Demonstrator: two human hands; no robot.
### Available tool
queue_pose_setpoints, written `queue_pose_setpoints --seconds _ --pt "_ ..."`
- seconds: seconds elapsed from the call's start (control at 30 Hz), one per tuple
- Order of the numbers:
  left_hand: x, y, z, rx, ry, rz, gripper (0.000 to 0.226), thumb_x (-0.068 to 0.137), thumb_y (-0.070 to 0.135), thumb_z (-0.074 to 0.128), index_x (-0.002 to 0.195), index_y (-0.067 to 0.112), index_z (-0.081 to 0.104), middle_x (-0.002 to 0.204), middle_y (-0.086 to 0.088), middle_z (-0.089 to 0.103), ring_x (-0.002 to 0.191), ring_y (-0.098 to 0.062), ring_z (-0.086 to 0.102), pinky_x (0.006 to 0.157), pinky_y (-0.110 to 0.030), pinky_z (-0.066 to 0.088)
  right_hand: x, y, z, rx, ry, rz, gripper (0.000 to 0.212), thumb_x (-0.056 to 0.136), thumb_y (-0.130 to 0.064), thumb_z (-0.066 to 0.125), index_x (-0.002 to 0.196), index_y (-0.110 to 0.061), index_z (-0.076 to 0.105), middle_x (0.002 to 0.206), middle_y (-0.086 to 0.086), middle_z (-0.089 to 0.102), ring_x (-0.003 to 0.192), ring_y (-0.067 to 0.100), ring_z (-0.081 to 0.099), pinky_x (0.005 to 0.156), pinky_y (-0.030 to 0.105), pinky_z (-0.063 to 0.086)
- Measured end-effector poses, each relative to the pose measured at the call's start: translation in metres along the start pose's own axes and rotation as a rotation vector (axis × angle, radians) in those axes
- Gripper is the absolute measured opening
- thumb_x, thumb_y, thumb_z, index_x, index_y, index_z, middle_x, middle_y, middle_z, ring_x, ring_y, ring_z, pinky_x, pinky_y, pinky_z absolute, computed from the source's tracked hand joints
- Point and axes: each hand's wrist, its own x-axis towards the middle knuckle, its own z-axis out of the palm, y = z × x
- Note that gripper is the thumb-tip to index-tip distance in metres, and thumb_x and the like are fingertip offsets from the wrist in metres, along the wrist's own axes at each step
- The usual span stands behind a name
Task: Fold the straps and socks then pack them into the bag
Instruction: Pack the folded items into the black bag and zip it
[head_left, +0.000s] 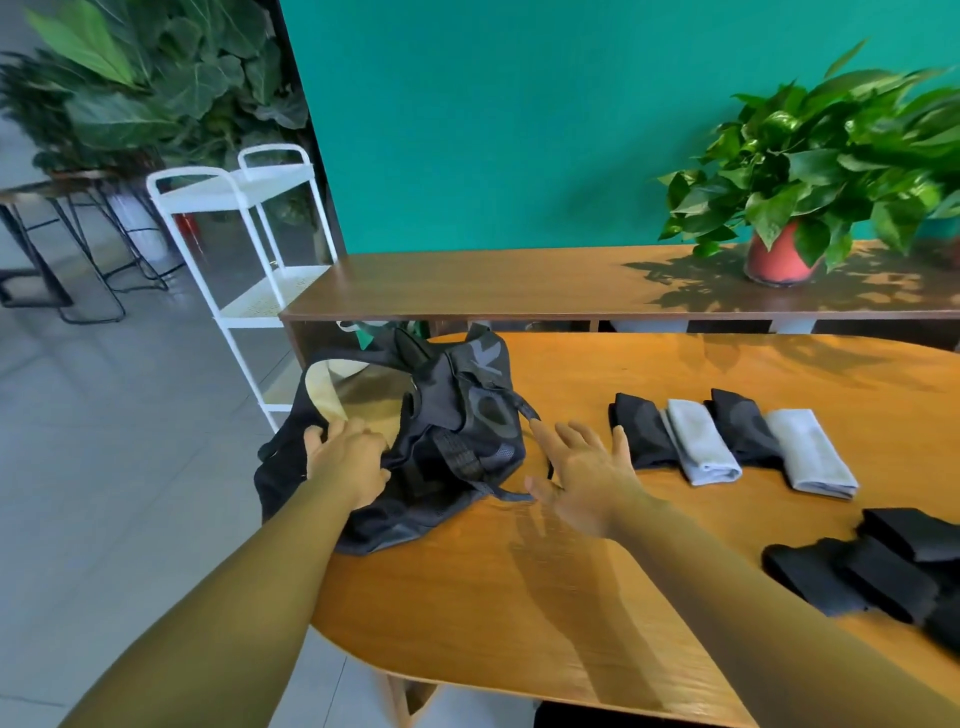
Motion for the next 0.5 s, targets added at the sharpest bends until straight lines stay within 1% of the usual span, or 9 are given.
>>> queue_pose_setpoints --seconds 0.03,0.07,0.1,0.17,0.23,0.3,0.33,0.43,0.5 --pt "0.001 0.001 0.001 -0.022 0.021 0.023 0.02 0.095 0.038 0.05 0.111 0.028 0.055 0.12 0.002 0.049 0.123 -0.022 0.039 0.106 -0.043 0.022 0.0 0.0 0.0 0.006 -0.001 -0.003 0.068 0.097 -0.054 0.03 0.151 -0.03 -0.002 0.159 0.004 0.013 0.146 0.021 0.0 0.113 0.061 -0.005" --pt "-0.001 0.003 0.002 -0.069 0.04 0.056 0.011 0.096 0.035 0.048 0.101 0.027 0.052 0.109 0.004 0.052 0.119 -0.021 0.044 0.106 -0.041 0.022 0.0 -0.001 -0.001 0.019 0.001 -0.003 0.068 0.097 -0.054 0.031 0.152 -0.029 -0.001 0.158 0.003 0.014 0.146 0.021 0.0 0.113 0.061 -0.006" --pt "-0.004 0.008 0.0 -0.131 0.047 0.094 0.007 0.097 0.032 0.046 0.093 0.027 0.047 0.097 0.005 0.053 0.113 -0.021 0.049 0.106 -0.039 0.022 -0.001 -0.001 -0.002 0.04 0.007 -0.002 0.067 0.097 -0.053 0.031 0.152 -0.029 0.0 0.158 0.002 0.014 0.146 0.021 0.001 0.113 0.06 -0.006" --pt "-0.015 0.026 -0.006 -0.23 0.047 0.181 0.013 0.099 0.03 0.043 0.086 0.028 0.04 0.084 0.009 0.051 0.104 -0.021 0.054 0.105 -0.038 0.022 0.001 -0.002 -0.006 0.106 0.024 0.004 0.066 0.097 -0.053 0.03 0.152 -0.028 0.003 0.158 0.0 0.016 0.146 0.019 0.003 0.114 0.059 -0.005" --pt "-0.026 0.05 -0.012 -0.265 0.084 0.266 0.012 0.099 0.031 0.043 0.087 0.029 0.041 0.085 0.007 0.056 0.102 -0.021 0.055 0.102 -0.037 0.023 0.004 -0.003 -0.012 0.175 0.053 0.019 0.065 0.097 -0.056 0.026 0.152 -0.026 0.006 0.157 0.0 0.019 0.146 0.02 0.007 0.114 0.057 -0.002" --pt "-0.037 0.075 -0.017 -0.271 0.14 0.339 0.006 0.098 0.031 0.043 0.095 0.028 0.047 0.096 0.007 0.062 0.105 -0.019 0.054 0.104 -0.037 0.022 0.01 -0.002 -0.019 0.221 0.122 0.062 0.066 0.096 -0.058 0.025 0.152 -0.024 0.011 0.154 0.002 0.028 0.143 0.023 0.018 0.114 0.056 0.006" --pt "-0.044 0.087 -0.018 -0.279 0.157 0.373 0.007 0.098 0.031 0.043 0.099 0.028 0.05 0.101 0.007 0.062 0.107 -0.018 0.053 0.106 -0.039 0.022 0.012 -0.001 -0.021 0.232 0.164 0.088 0.068 0.095 -0.06 0.026 0.151 -0.023 0.014 0.152 0.003 0.032 0.141 0.024 0.023 0.113 0.056 0.01" --pt "-0.065 0.121 -0.019 -0.282 0.174 0.482 0.014 0.098 0.032 0.043 0.107 0.027 0.053 0.108 0.008 0.062 0.112 -0.017 0.051 0.108 -0.041 0.019 0.015 0.007 -0.027 0.197 0.203 0.155 0.073 0.092 -0.062 0.035 0.149 -0.021 0.017 0.145 0.005 0.04 0.135 0.029 0.031 0.109 0.056 0.019" --pt "-0.076 0.137 -0.019 -0.289 0.155 0.521 0.015 0.098 0.034 0.043 0.106 0.026 0.054 0.104 0.008 0.063 0.108 -0.017 0.053 0.107 -0.04 0.02 0.013 0.014 -0.029 0.166 0.203 0.183 0.071 0.089 -0.057 0.046 0.146 -0.021 0.023 0.133 0.006 0.051 0.126 0.031 0.042 0.104 0.052 0.029"
